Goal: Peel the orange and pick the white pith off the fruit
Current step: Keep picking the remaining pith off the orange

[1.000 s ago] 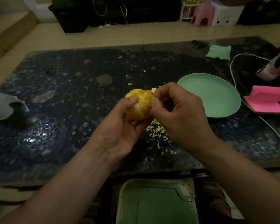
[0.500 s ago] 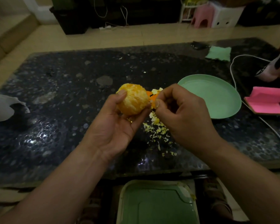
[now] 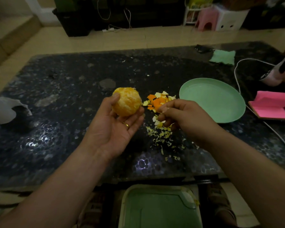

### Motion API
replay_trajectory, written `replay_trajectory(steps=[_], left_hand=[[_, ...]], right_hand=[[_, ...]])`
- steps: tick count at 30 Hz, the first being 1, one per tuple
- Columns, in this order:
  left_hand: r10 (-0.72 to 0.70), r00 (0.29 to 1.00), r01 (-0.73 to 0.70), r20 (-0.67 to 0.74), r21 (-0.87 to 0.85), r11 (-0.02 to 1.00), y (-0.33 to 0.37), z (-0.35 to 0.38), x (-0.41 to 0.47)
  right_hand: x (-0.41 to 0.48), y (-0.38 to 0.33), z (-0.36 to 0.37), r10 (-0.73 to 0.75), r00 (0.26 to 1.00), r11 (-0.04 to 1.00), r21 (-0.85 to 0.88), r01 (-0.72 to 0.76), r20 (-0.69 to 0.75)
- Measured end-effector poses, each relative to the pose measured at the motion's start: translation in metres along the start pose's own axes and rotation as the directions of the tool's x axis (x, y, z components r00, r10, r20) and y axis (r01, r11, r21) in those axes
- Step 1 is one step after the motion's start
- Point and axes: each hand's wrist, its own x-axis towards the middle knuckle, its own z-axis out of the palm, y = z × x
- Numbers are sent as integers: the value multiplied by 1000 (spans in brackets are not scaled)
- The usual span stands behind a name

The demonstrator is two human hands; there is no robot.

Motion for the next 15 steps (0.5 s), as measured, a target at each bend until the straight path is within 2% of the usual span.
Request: replay_trajectory(steps=[4,8,12,15], left_hand=[[-71,997,70,18,47,996,-2,-2,1],[-84,996,80,33,95,992,-3,-1,0],[-74,996,66,54,126,990,-5,-2,-1],[-85,994,71,73,174,982,-7,-2,0]], right_hand=[[0,-4,6,-92,995,993,-73,88,-44],[-5,-11,11,-179,983,983,-21,180,34],[-17,-15,21,-354,932,924,-183,335,-81],[-23,-18,26,-438,894,878,-258,403,-95]])
